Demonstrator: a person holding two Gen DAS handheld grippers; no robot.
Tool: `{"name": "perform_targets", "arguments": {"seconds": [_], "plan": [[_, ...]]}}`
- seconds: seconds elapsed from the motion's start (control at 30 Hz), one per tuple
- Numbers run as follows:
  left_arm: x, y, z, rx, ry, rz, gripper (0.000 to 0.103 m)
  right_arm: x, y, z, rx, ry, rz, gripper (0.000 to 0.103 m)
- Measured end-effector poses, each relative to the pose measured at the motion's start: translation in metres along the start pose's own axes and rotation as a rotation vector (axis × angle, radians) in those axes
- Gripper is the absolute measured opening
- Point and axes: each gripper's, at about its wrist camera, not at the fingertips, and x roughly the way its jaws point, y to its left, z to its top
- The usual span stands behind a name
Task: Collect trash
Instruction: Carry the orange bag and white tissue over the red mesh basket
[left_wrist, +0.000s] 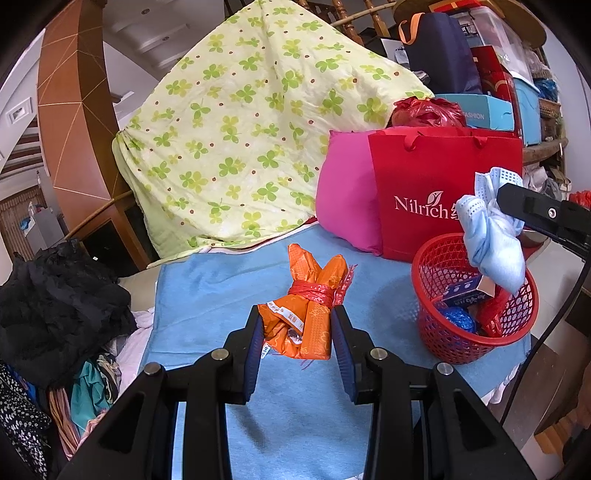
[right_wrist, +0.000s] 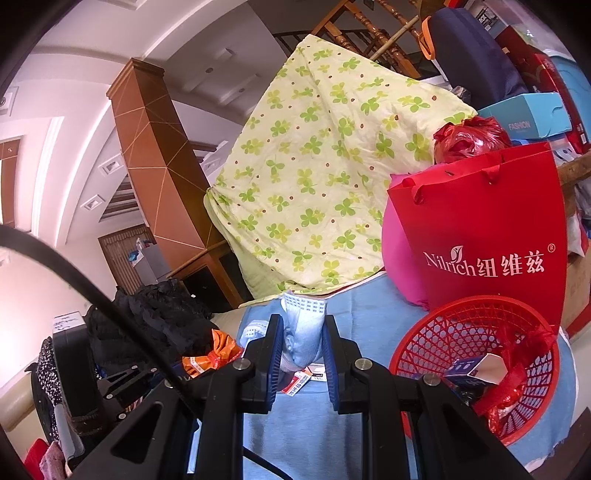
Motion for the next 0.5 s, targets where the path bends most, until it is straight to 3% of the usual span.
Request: {"name": "perform_targets", "arguments": {"seconds": [0.5], "plan": [[0.0029,-0.0064,-0.0012,0.024,0.006,-0.013,0.039,-0.0063,-0.0082,-0.0036,0.016,-0.009,-0.013,0.022]]}}
